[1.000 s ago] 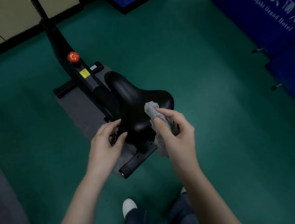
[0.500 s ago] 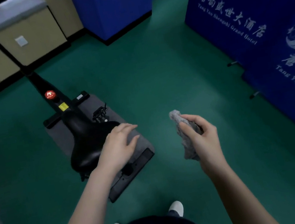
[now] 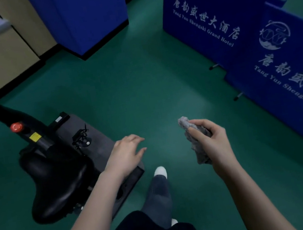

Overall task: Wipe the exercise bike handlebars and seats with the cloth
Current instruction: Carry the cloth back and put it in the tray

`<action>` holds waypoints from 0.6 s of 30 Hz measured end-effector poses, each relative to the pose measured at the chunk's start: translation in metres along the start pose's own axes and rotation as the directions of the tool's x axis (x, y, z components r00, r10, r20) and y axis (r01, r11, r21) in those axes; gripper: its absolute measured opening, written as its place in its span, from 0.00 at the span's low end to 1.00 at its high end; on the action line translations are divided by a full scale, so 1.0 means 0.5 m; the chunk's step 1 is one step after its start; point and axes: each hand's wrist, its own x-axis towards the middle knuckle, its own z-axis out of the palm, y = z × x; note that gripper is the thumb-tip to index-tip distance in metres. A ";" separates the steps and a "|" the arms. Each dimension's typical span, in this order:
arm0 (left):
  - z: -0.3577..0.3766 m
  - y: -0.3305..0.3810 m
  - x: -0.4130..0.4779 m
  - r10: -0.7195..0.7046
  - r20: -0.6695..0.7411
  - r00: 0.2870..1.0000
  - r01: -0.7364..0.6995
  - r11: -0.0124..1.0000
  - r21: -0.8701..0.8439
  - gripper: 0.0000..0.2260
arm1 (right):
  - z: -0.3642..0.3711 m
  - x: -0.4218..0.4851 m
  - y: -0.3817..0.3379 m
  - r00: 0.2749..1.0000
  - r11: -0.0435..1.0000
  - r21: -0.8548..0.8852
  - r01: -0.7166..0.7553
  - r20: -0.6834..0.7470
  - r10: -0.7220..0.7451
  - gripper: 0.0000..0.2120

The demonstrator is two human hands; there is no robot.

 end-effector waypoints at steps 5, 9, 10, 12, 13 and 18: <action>0.003 -0.037 0.132 -0.063 0.023 0.998 0.065 0.995 -0.081 0.19 | 0.045 0.138 -0.043 0.998 0.998 -0.067 -0.014 0.054 0.018 0.05; -0.033 -0.083 0.231 -0.138 0.046 0.989 0.143 0.978 -0.153 0.19 | 0.111 0.254 -0.100 0.990 0.989 -0.146 -0.027 0.135 0.047 0.06; -0.045 -0.095 0.251 -0.152 0.050 0.987 0.158 0.974 -0.161 0.19 | 0.127 0.280 -0.113 0.985 0.988 -0.154 -0.025 0.166 0.051 0.05; -0.067 -0.120 0.285 -0.178 0.051 0.983 0.184 0.969 -0.163 0.20 | 0.160 0.330 -0.137 0.971 0.985 -0.175 -0.010 0.235 0.051 0.05; -0.078 -0.132 0.300 -0.196 0.050 0.979 0.202 0.965 -0.166 0.20 | 0.177 0.354 -0.146 0.965 0.982 -0.188 0.000 0.258 0.049 0.05; -0.116 -0.192 0.337 -0.332 0.028 0.943 0.331 0.924 -0.190 0.21 | 0.263 0.454 -0.180 0.926 0.978 -0.211 0.007 0.370 0.073 0.05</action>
